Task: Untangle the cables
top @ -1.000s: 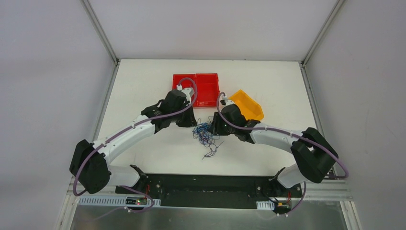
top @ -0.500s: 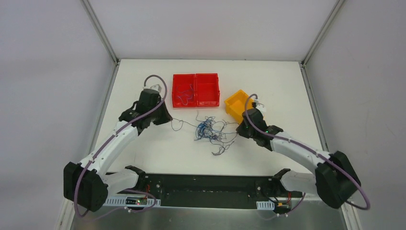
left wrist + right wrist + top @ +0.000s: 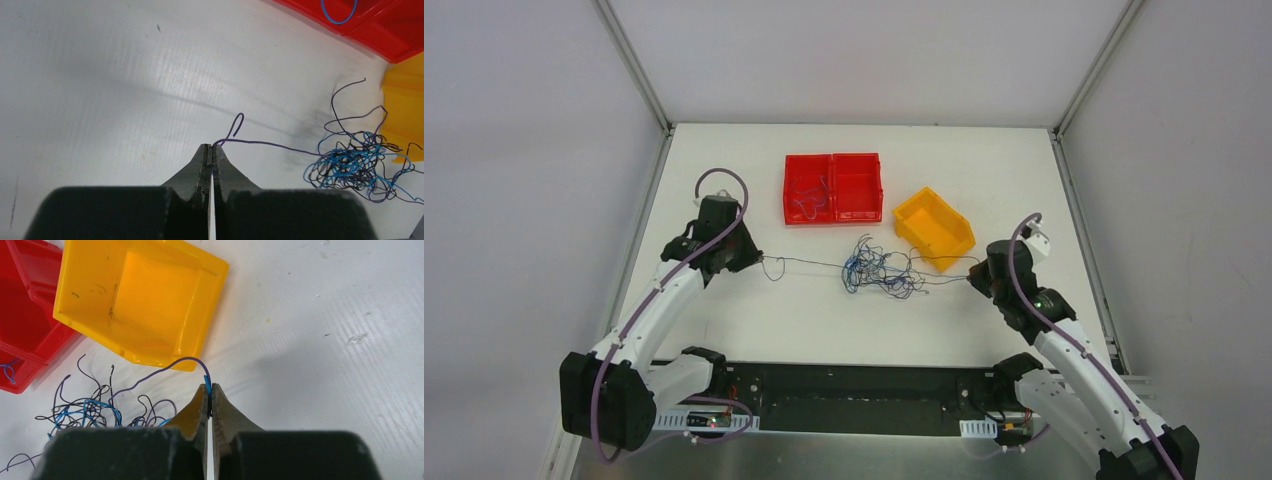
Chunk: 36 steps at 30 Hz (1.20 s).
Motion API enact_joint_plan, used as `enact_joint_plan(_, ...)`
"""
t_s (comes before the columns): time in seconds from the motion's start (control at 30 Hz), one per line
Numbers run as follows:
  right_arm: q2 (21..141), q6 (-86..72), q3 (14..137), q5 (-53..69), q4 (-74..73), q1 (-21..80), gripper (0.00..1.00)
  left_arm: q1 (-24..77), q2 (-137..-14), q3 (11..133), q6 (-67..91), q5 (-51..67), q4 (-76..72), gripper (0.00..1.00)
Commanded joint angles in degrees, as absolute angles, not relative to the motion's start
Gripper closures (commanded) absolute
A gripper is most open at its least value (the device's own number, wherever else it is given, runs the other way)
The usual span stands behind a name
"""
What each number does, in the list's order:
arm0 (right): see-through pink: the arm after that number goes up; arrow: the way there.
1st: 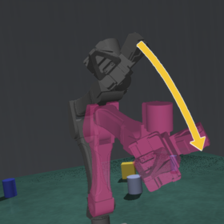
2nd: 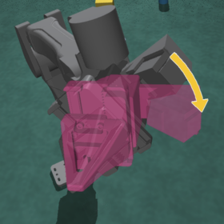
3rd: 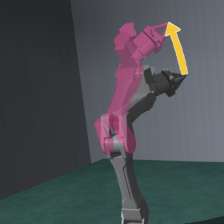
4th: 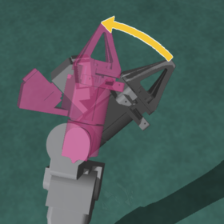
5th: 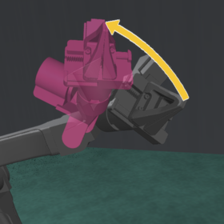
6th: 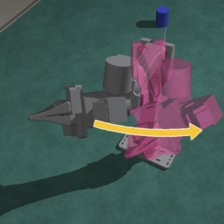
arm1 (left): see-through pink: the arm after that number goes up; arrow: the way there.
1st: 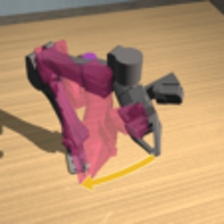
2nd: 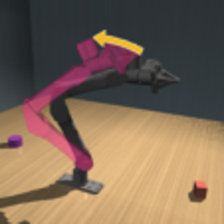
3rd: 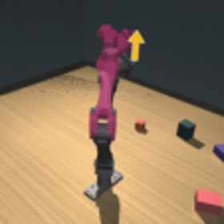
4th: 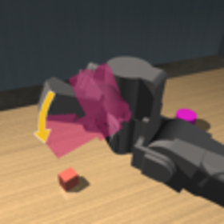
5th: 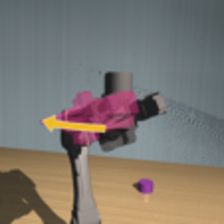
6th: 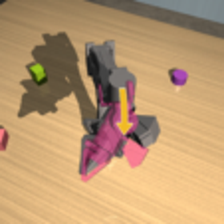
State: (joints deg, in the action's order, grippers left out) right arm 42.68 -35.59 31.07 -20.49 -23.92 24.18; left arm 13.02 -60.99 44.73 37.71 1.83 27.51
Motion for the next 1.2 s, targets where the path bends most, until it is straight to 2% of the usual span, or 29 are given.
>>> enact_joint_plan(0.0, 40.66, -35.79, 33.49, -23.50, -29.00, 22.13, 1.00, 12.21, -58.52, 44.70, 40.69, -5.25, 30.30, 1.00)
enact_joint_plan(0.2, 40.94, -33.45, 33.09, -18.11, -27.89, 21.85, 1.00, 11.75, -57.47, 45.00, 41.55, -8.84, 32.85, 1.00)
enact_joint_plan(0.27, 40.83, -30.47, 31.78, -10.03, -23.67, 21.85, 1.00, 11.78, -57.59, 45.20, 40.74, -7.12, 32.87, 1.00)
enact_joint_plan(0.37, 42.96, -28.51, 30.37, 8.64, -14.30, 21.88, 1.00, 11.97, -59.36, 45.95, 37.02, 1.81, 30.13, 1.00)
enact_joint_plan(0.47, 47.24, -29.57, 31.17, 15.10, -11.78, 21.93, 1.00, 13.95, -61.54, 47.10, 34.42, 9.23, 27.51, 0.96)
enact_joint_plan(0.67, 48.52, -28.49, 31.60, 13.86, -11.59, 22.05, 1.00, 23.06, -63.58, 49.03, 32.04, 7.55, 24.87, 0.73)
enact_joint_plan(0.77, 48.30, -27.91, 31.42, 13.05, -12.00, 22.00, 1.00, 26.87, -66.57, 51.21, 30.17, 8.13, 24.42, 0.42)
enact_joint_plan(0.87, 48.63, -27.90, 31.20, 12.35, -12.33, 21.98, 1.00, 29.01, -70.08, 52.70, 28.21, 10.98, 23.64, 0.24)
enact_joint_plan(0.97, 49.99, -27.59, 31.67, 12.52, -12.79, 22.00, 1.00, 30.97, -73.64, 54.40, 27.39, 11.76, 23.16, 0.14)
enact_joint_plan(1.17, 51.76, -26.37, 31.81, 14.12, -11.87, 21.98, 1.00, 34.61, -81.98, 58.91, 28.09, 10.50, 23.04, 0.01)
